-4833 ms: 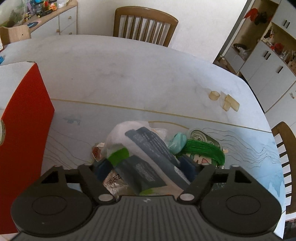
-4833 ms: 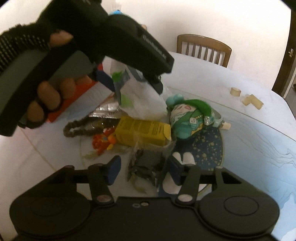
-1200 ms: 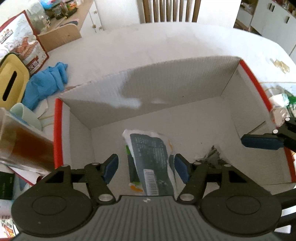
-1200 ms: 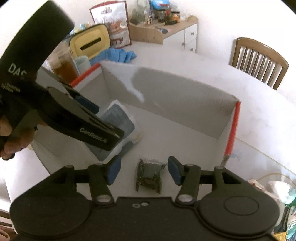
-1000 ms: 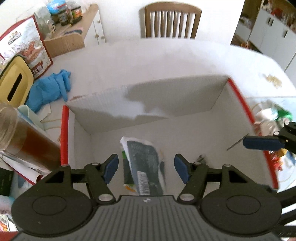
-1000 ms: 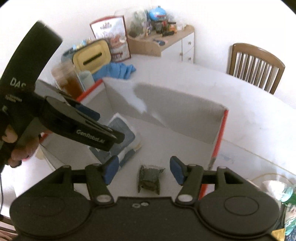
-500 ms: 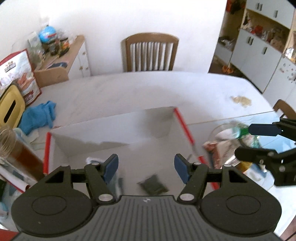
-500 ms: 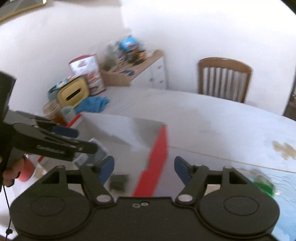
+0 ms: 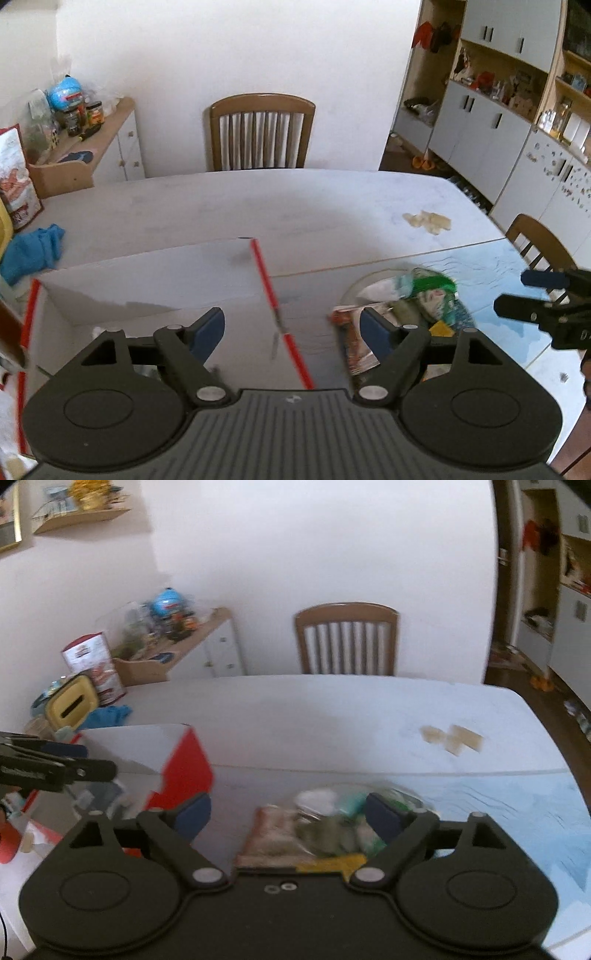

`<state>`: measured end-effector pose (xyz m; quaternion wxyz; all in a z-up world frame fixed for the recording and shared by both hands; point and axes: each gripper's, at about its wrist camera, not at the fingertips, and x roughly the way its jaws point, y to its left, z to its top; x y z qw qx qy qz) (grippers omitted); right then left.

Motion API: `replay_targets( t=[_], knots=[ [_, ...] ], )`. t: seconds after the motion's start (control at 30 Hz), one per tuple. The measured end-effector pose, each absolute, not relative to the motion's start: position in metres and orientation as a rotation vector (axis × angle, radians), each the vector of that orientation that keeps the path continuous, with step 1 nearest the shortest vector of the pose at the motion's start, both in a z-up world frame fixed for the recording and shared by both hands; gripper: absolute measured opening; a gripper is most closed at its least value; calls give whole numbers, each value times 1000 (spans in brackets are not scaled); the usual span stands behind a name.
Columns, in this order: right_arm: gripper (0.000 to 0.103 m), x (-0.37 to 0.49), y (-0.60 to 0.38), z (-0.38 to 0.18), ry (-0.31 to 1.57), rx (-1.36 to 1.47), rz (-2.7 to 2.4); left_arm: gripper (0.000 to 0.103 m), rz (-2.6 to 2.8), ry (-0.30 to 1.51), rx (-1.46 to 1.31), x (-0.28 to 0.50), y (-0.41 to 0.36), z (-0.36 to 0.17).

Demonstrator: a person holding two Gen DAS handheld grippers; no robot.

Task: Organize objects
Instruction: 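Move both open tools back to the pile on the table, then grasp silver foil ZHOUSHI bag with left tool while right tool grasps white felt bunny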

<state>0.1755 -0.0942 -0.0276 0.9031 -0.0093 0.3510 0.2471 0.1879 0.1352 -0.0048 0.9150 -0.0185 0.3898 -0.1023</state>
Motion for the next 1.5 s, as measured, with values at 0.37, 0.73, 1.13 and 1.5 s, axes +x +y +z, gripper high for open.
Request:
replay_targets(
  t=[0.37,0.73,1.13,1.5],
  knots=[
    [96,170,-138,-60,769,-39,454,100,-247,823,-91,191,85,-23],
    [94,174,-162,-91,822,-83,460,103,-240,877,-136,217,41,-59],
    [93,187,-172,-123,883,-130,492,103,-114,932,-59,257,11,-107],
    [89,200,-158,-140,917,-186,555,103,-103,995,-70,277,9,-137]
  ],
)
